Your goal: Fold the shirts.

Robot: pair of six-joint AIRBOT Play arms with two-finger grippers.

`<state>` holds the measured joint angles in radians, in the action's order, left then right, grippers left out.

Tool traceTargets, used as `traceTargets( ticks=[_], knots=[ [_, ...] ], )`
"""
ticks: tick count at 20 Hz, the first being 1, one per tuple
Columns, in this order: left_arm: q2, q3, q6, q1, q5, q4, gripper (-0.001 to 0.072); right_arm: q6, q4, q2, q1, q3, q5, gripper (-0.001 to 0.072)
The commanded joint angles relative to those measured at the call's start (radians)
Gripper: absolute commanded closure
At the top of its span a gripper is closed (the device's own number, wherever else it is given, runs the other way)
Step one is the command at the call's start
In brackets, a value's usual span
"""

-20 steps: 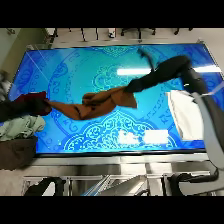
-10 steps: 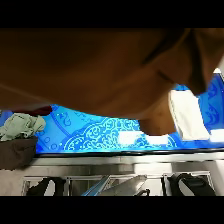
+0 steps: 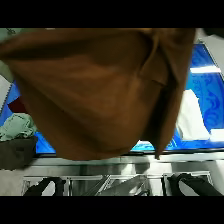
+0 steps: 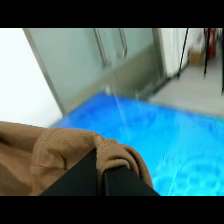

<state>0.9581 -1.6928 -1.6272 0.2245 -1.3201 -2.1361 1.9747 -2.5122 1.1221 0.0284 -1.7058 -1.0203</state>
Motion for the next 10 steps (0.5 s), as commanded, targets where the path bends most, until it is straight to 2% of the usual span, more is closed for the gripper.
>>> traceTargets(
  ticks=[1,4,7,10],
  knots=[
    [0.172,0.224,-0.025,-0.155,0.181,0.245,0.0691,0.001,0.005,0.239,0.054,0.129,0.032,0.0688],
    [0.404,0.247,-0.024,-0.192,0.325,0.334,0.0691,0.004,-0.003,0.496,0.07,0.152,0.08,0.0688],
    [0.65,0.137,-0.024,-0.181,0.304,0.329,0.0691,0.0,-0.017,0.671,0.07,0.151,0.114,0.0688],
    [0.829,0.006,-0.024,-0.187,0.261,0.327,0.0691,0.0,-0.017,0.74,0.068,0.151,0.126,0.0687]
  ],
)
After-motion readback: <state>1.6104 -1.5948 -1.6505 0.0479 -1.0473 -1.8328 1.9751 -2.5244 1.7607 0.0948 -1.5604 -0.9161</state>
